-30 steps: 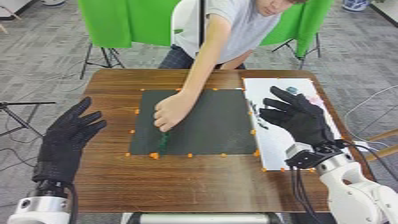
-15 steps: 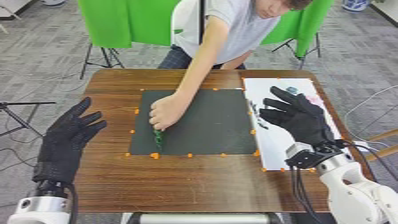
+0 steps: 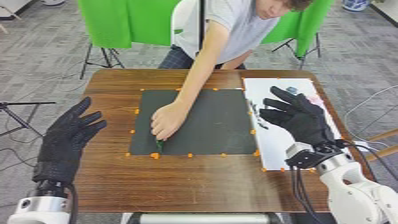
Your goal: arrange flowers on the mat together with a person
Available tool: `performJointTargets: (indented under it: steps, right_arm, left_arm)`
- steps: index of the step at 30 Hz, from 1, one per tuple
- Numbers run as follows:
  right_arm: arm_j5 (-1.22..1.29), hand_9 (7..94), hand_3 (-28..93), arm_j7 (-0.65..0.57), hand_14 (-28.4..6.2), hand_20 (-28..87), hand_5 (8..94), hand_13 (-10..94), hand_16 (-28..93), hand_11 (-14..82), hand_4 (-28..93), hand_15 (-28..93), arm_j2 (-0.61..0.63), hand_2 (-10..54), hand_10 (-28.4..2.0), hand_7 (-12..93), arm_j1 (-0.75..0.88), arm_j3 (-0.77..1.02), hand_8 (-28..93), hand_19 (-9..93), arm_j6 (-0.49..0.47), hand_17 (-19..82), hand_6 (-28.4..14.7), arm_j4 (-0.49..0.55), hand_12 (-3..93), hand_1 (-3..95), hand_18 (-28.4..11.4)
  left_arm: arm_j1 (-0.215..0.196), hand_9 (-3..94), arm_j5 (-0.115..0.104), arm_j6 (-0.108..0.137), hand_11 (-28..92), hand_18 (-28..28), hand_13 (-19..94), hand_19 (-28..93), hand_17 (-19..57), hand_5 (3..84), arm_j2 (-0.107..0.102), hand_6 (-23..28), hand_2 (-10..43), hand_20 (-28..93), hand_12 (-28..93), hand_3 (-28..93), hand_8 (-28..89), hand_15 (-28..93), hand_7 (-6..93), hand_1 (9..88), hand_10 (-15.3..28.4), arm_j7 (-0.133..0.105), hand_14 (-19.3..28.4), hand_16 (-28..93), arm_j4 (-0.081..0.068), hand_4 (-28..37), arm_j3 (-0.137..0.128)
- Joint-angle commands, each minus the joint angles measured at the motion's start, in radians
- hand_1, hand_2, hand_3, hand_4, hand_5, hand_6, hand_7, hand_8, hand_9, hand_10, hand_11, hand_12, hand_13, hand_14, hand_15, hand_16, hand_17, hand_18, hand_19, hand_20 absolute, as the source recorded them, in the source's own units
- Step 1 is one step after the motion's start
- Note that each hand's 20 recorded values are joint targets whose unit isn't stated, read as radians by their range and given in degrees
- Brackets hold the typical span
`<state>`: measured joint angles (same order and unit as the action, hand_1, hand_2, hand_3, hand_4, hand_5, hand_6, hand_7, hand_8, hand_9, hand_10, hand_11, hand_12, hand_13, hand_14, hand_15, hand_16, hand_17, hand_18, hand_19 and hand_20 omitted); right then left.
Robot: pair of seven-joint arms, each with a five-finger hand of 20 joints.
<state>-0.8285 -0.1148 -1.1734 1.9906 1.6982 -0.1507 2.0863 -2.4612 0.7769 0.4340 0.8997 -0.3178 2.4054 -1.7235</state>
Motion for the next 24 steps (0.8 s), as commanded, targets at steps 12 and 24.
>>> performJointTargets:
  steps: [12, 24]
  right_arm:
    - [-0.001, 44.6, 71, 0.001, -19.4, 14, 45.5, 33, 10, 10.1, -28, 33, 0.002, 8.3, -14.9, 13, 0.005, -0.004, -12, 45, 0.015, 3, 1.6, 0.013, 13.1, 20.5, -19.7]
    - [-0.014, 44.7, 71, -0.001, -19.3, 14, 45.5, 33, 10, 10.3, -28, 33, 0.004, 8.5, -14.9, 13, 0.014, 0.005, -12, 46, 0.036, 3, 1.6, 0.030, 13.0, 20.6, -19.8]
  left_arm:
    - [-0.008, 30.7, 0.005, 0.002, 26, 20.8, 21, 48, -11.4, 32.7, 0.009, 6.5, 8.0, 8, 9, 77, -11, 53, 13.8, 20.1, 19.3, 0.007, 26.4, -12, -0.003, -28.3, 0.000]
    - [-0.008, 30.8, 0.004, 0.004, 26, 20.8, 21, 48, -11.4, 32.8, 0.007, 6.6, 8.0, 8, 9, 77, -10, 53, 13.7, 20.1, 19.3, 0.005, 26.3, -12, -0.002, -28.3, 0.001]
